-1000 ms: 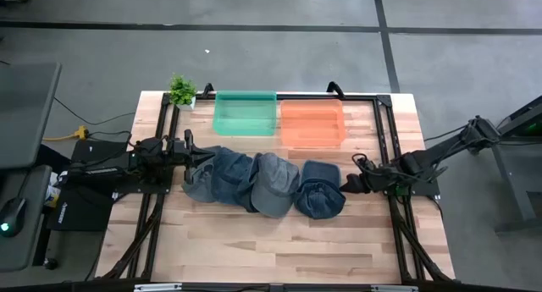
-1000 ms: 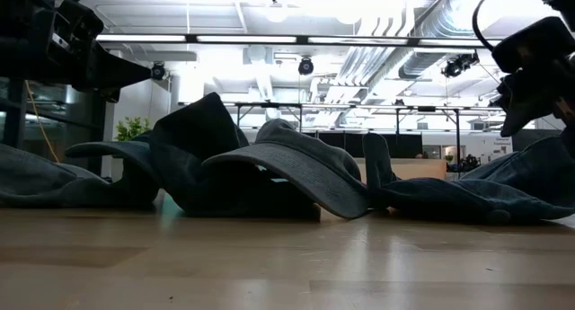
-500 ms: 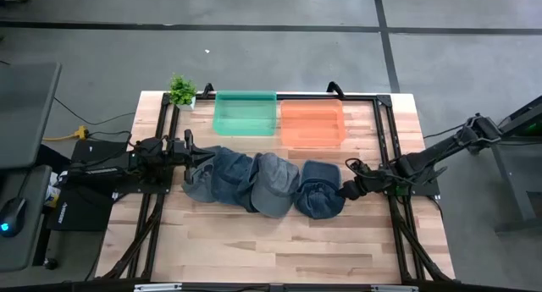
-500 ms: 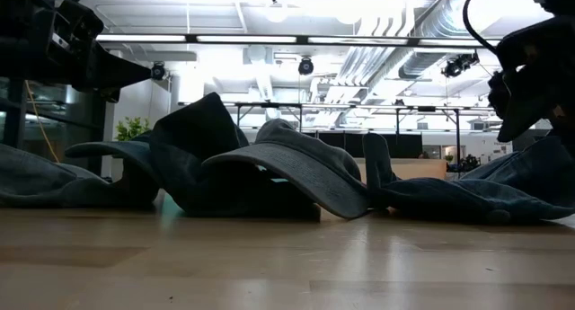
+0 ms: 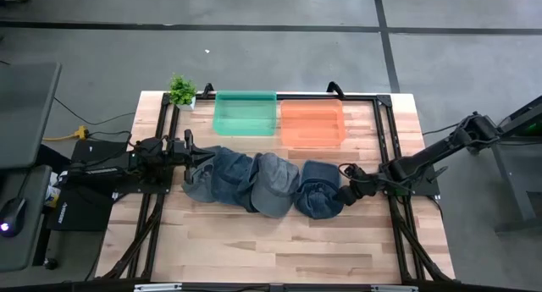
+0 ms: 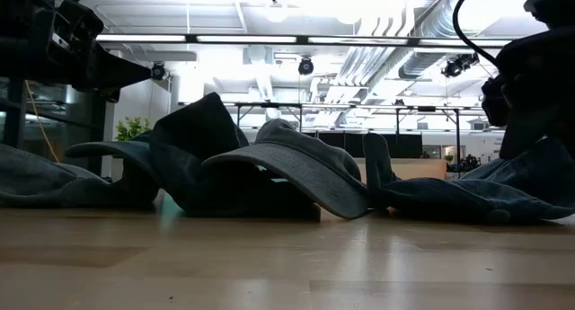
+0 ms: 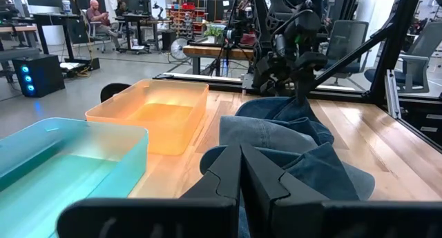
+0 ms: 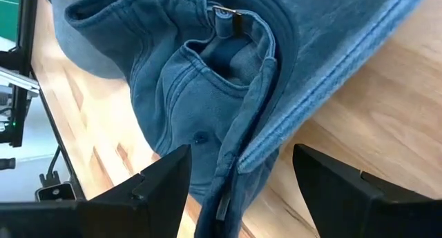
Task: Pick & Place hat
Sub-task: Put the right blue cap into the orange bin
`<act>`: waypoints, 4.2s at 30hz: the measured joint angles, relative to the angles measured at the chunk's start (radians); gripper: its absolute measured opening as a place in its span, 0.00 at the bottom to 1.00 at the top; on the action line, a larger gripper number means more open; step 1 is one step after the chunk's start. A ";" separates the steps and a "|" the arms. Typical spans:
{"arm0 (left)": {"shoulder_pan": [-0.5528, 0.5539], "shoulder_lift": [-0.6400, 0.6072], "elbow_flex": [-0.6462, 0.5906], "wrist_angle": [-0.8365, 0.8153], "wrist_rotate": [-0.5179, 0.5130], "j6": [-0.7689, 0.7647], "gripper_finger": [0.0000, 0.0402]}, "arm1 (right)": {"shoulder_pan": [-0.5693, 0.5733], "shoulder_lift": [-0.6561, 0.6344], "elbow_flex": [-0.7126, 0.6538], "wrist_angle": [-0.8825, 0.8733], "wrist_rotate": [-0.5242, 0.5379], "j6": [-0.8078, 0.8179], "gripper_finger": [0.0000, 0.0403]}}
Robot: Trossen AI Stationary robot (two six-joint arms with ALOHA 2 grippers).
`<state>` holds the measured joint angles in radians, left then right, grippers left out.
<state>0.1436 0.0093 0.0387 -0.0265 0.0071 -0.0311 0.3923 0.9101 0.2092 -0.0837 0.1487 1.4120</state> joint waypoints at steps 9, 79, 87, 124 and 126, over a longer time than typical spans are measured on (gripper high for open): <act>0.000 0.000 0.000 0.000 0.000 0.000 0.00 | 0.000 0.002 0.000 0.003 0.027 0.000 0.59; 0.000 0.000 0.000 0.000 0.000 0.000 0.00 | -0.619 0.116 1.068 -1.230 -0.046 -1.475 0.02; 0.000 0.000 0.000 0.000 0.000 0.000 0.00 | -0.827 0.318 1.193 -1.277 -0.186 -1.737 0.02; 0.000 0.000 0.000 0.000 0.000 0.000 0.00 | -1.185 1.029 1.728 -1.486 -0.208 -2.206 0.02; 0.000 0.000 0.000 0.000 0.000 0.000 0.00 | -1.185 1.050 1.728 -1.478 -0.208 -2.215 0.02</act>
<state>0.1436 0.0092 0.0383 -0.0265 0.0072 -0.0311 -0.7927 1.9605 1.9377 -1.5619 -0.0593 -0.8029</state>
